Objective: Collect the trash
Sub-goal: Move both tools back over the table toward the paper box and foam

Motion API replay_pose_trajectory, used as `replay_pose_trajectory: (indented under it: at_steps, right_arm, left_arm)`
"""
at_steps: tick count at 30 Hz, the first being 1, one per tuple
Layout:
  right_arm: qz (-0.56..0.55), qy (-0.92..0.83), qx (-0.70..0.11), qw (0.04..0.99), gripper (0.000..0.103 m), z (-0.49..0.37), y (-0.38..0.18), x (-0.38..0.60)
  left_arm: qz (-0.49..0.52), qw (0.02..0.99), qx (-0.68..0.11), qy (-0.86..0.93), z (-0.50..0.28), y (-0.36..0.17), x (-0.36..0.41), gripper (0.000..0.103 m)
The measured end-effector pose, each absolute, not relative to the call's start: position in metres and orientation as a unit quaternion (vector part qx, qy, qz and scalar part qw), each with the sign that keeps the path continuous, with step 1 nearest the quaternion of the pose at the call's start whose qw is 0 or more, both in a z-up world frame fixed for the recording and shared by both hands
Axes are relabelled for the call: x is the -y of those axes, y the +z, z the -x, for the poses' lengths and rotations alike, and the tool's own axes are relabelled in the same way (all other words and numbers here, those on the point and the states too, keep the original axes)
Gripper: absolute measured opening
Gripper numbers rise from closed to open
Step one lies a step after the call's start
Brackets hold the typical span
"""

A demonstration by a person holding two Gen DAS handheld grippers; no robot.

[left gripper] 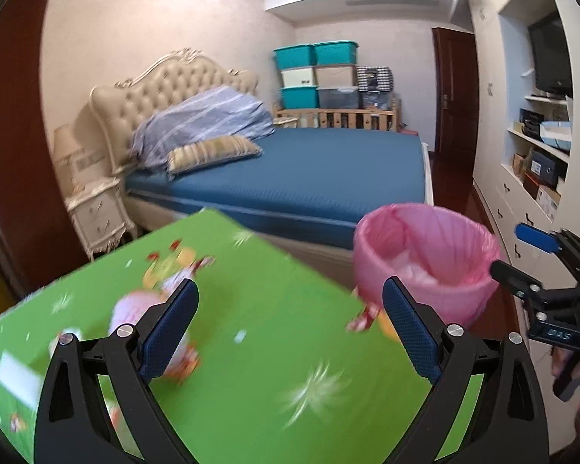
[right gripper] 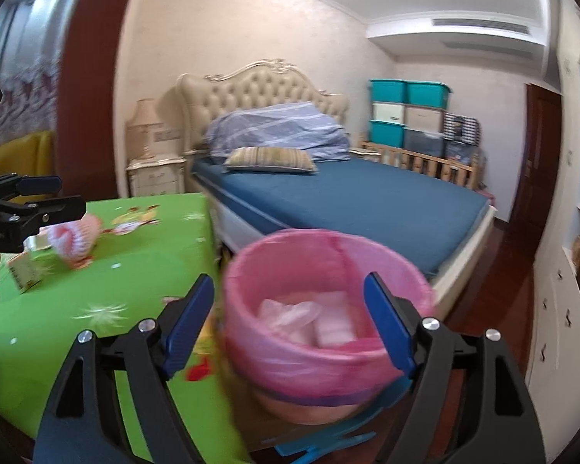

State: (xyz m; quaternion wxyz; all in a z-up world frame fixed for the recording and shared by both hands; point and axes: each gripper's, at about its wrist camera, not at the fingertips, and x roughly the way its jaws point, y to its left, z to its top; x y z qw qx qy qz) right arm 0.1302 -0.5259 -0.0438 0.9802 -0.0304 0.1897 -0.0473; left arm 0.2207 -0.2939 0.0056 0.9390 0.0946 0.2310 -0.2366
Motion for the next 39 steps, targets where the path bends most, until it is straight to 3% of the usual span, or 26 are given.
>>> replay_pose_trajectory:
  at_steps: [20,39]
  right_arm:
    - [0.117,0.166,-0.24,0.949,0.083,-0.175,-0.053,0.282]
    - [0.186,0.229,-0.294,0.909,0.088,-0.238,-0.07,0.164]
  left_arm:
    - [-0.05,0.975,-0.214,0.014,-0.165,-0.02,0.014,0.09]
    - [0.014,0.97,-0.235,0.063,-0.17,-0.041,-0.052,0.09]
